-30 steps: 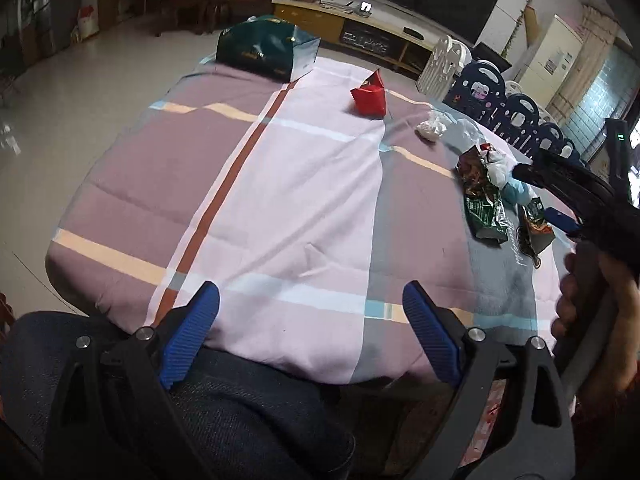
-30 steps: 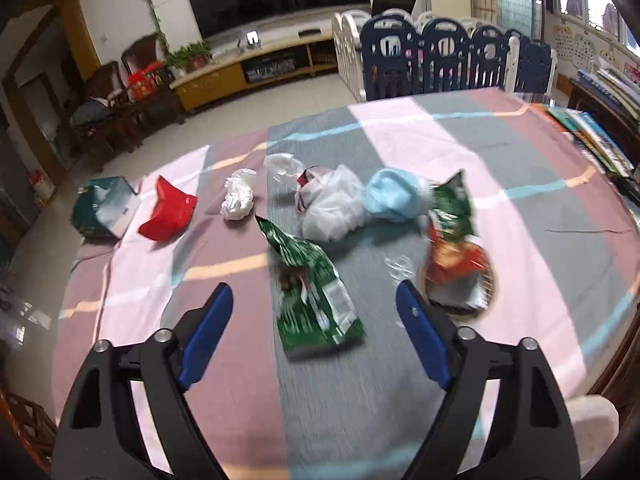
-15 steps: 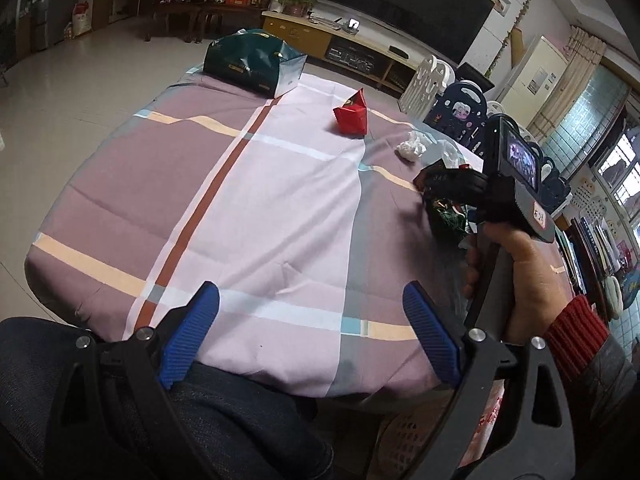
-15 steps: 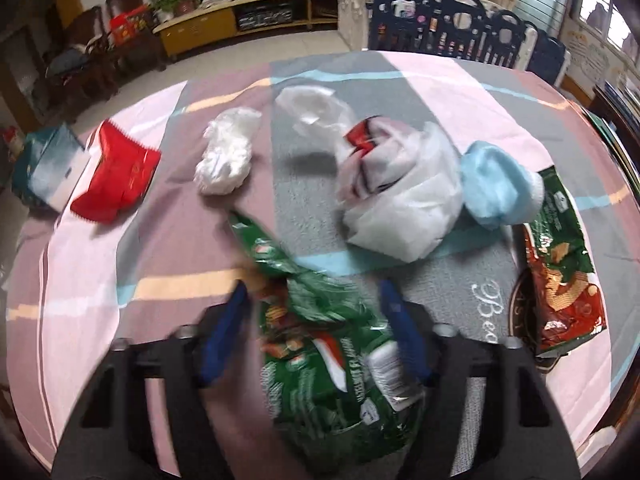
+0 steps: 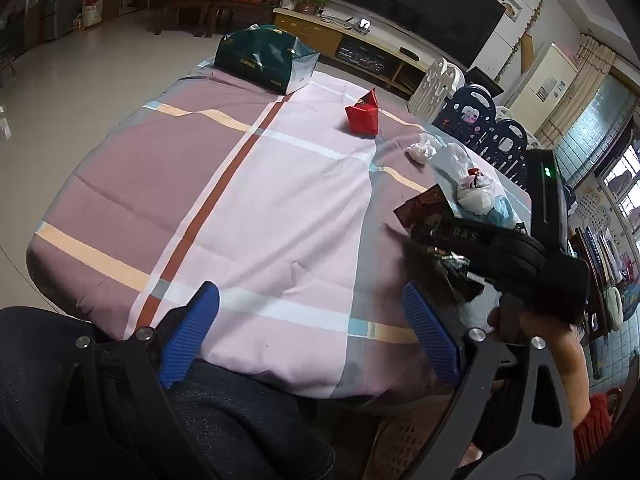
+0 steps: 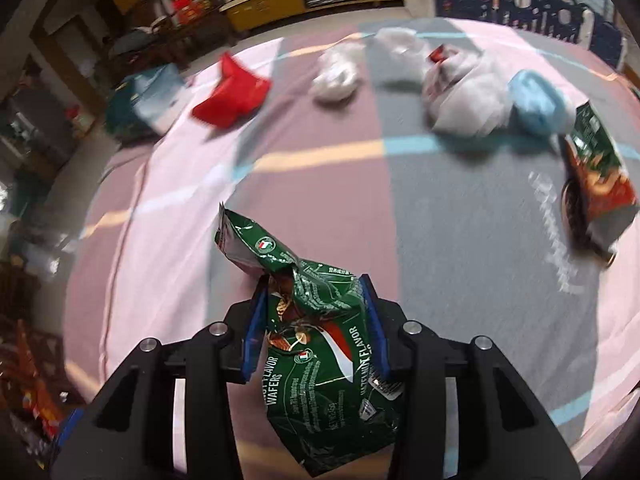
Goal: Collect trash
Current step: 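Grasp the green snack bag with the right tool and lift it, then lower the green snack bag onto the table and open the right tool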
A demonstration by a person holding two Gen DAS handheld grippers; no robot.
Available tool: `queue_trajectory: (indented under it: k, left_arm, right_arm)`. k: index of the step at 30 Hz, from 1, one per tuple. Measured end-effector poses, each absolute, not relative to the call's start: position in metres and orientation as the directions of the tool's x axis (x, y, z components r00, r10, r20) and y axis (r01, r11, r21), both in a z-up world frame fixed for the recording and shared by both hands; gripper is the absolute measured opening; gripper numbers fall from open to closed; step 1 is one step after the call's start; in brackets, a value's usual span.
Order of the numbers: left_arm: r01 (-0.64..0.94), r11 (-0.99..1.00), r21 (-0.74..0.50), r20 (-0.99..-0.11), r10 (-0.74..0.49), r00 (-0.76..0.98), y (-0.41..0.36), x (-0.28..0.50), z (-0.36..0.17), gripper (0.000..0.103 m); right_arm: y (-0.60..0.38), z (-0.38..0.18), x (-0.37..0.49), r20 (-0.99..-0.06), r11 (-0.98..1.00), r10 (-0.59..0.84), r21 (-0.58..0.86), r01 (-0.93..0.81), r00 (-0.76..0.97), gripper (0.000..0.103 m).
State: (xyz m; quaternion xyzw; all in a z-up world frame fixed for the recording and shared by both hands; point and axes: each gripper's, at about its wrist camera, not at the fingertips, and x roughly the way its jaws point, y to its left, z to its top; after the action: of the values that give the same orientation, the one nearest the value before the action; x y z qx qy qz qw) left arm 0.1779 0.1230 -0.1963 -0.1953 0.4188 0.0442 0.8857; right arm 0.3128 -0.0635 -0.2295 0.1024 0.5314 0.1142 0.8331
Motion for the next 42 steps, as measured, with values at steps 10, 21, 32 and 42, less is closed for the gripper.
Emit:
queue_trajectory:
  k: [10,21,32,42]
  left_arm:
    - [-0.318,0.887,-0.336,-0.753,-0.05,0.656,0.137,0.174,-0.197,0.093]
    - [-0.329,0.879,-0.345,-0.752,-0.049,0.657,0.141,0.172,-0.197,0.094]
    - [-0.342,0.885,-0.315,-0.782,-0.038,0.622,0.137,0.179,-0.203,0.094]
    - [-0.345,0.889,-0.301,-0.792,-0.031,0.61,0.136,0.18,-0.206,0.094]
  right_arm:
    - [-0.03,-0.22,0.275,-0.845,0.902,0.43,0.394,-0.174,0.318,0.048]
    - [-0.063,-0.195,0.273,-0.797,0.899,0.419,0.431,-0.076,0.434,0.059]
    - [-0.108,-0.191,0.267,-0.773,0.891,0.38,0.453,0.021,0.508,0.059]
    - [-0.137,-0.188,0.259,-0.74,0.862,0.392,0.504,0.063,0.547,0.059]
